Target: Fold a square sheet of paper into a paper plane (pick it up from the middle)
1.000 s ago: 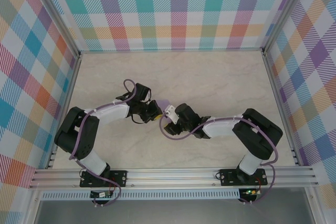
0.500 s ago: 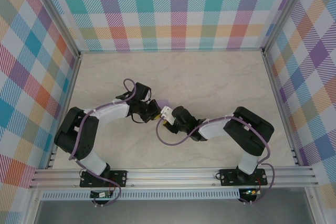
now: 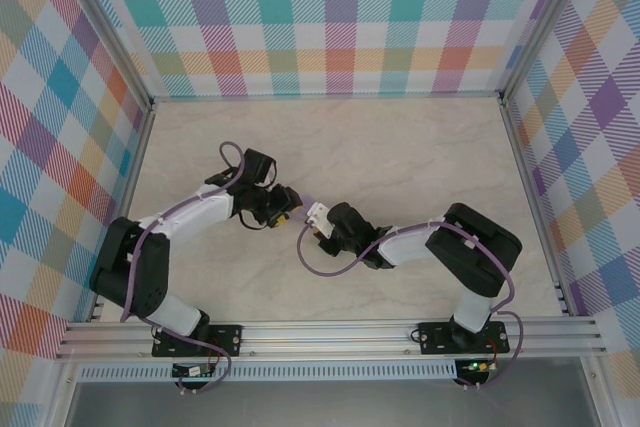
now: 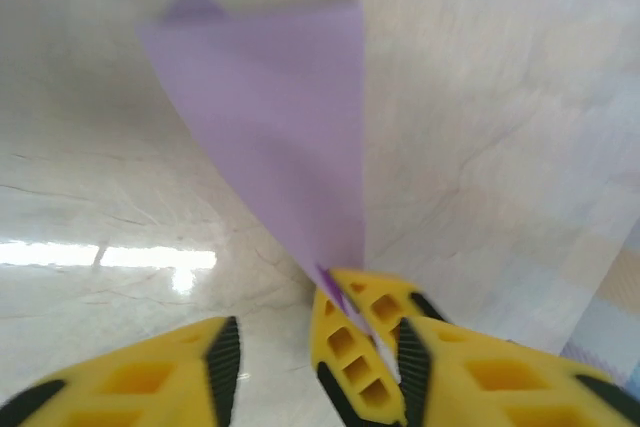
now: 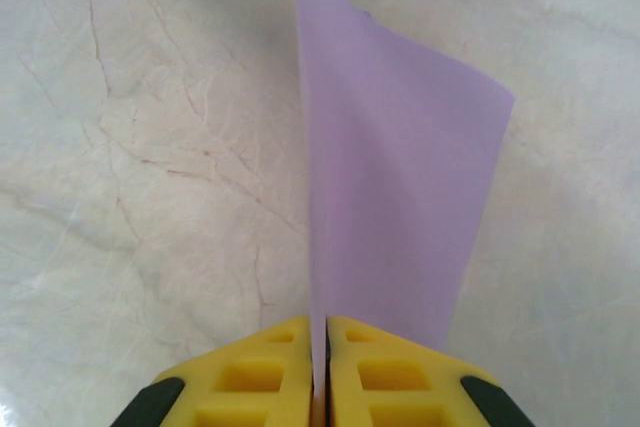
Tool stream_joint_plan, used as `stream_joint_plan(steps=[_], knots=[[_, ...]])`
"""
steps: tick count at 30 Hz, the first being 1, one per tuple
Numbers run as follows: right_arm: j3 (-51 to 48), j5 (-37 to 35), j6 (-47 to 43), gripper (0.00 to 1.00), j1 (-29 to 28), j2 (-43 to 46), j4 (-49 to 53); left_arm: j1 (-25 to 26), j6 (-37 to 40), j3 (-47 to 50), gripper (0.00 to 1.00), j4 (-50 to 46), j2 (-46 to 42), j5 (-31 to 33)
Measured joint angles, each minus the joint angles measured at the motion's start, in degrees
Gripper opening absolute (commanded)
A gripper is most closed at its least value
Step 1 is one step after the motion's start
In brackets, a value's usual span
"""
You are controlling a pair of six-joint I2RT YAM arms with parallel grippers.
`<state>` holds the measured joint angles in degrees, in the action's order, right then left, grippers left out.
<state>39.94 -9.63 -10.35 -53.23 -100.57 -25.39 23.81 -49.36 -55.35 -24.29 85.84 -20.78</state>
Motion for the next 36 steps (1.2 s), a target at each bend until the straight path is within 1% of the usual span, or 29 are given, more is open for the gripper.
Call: stream_joint_plan(steps=[3,7,10,14,17,23,29,36], knots=[[0.26,2.6,3.48,0.09,0.7,0.0,1.27,-2.75,1.01,0.09,0.61,-1.51,-3.74,1.75],[0.59,6.75,8.59,0.1,2.14,0.02,2.56,-4.02,1.14,2.75,0.62,-0.15,-7.72,2.29],[0.68,10.23,12.92,0.09,3.74,0.02,3.19,-4.02,0.57,7.8,0.6,3.17,-9.9,0.85],[0.68,15.13,18.86,0.09,6.12,0.02,3.3,-3.74,-0.92,13.97,0.52,8.48,-10.29,-1.4],[0.68,18.62,23.21,0.09,7.82,0.02,3.08,-2.45,-2.29,17.29,0.44,13.0,-10.27,-2.78],[0.68,25.2,31.41,0.08,11.08,-0.02,1.4,1.51,-4.42,19.39,0.33,21.77,-7.69,-4.44],[0.68,30.05,38.18,0.08,13.38,-1.92,-0.52,3.72,-5.33,19.43,0.27,27.91,-2.91,-5.33],[0.68,33.35,43.04,0.07,14.69,-3.93,-1.18,5.7,-5.35,18.21,0.22,31.61,2.01,-5.55]])
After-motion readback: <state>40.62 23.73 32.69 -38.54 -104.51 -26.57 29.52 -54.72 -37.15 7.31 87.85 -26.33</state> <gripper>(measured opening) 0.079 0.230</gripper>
